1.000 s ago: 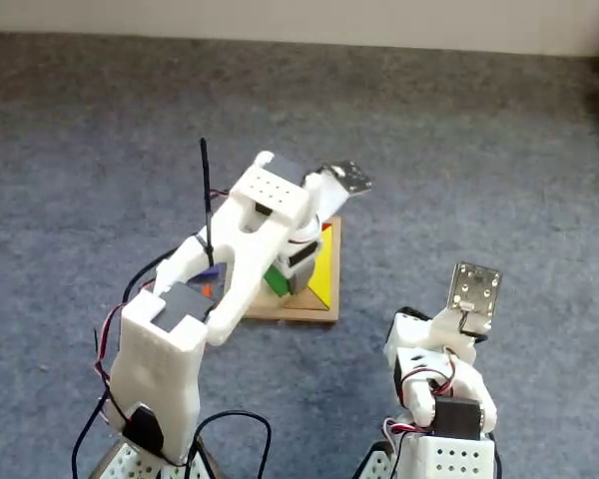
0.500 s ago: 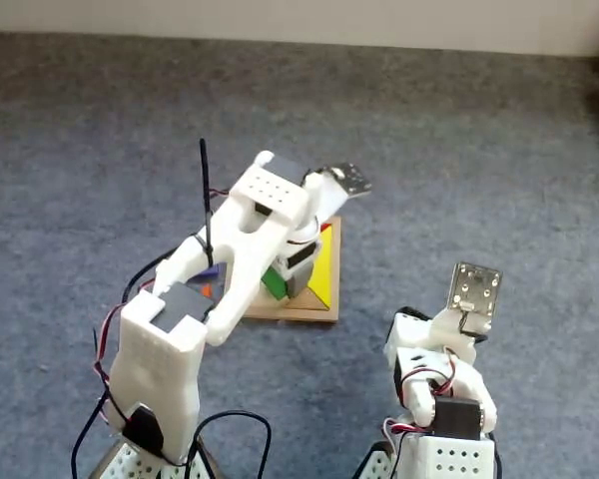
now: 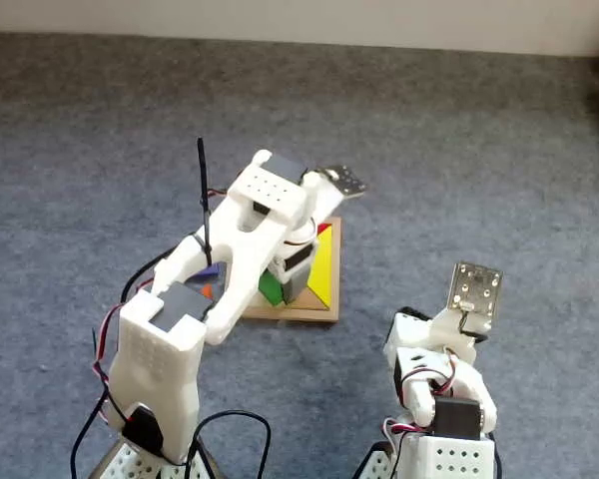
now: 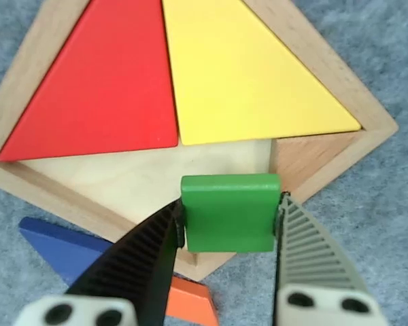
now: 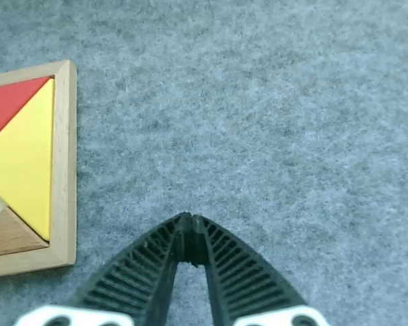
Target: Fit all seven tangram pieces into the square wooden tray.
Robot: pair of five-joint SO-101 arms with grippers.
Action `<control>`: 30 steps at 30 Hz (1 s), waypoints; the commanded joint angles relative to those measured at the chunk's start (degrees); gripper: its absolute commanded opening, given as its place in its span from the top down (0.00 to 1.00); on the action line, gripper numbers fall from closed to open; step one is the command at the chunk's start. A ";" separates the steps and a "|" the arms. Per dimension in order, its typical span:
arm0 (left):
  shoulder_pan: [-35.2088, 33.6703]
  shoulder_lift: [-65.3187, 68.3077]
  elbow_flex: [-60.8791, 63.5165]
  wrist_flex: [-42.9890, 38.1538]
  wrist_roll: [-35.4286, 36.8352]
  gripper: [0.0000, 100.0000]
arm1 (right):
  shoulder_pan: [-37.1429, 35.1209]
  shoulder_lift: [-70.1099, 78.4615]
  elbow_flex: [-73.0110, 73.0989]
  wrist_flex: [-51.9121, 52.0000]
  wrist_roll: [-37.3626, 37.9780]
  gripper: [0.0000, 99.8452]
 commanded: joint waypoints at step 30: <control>-8.48 -12.88 4.35 -1.76 0.18 0.95 | 0.75 -0.31 8.22 -1.45 0.53 0.99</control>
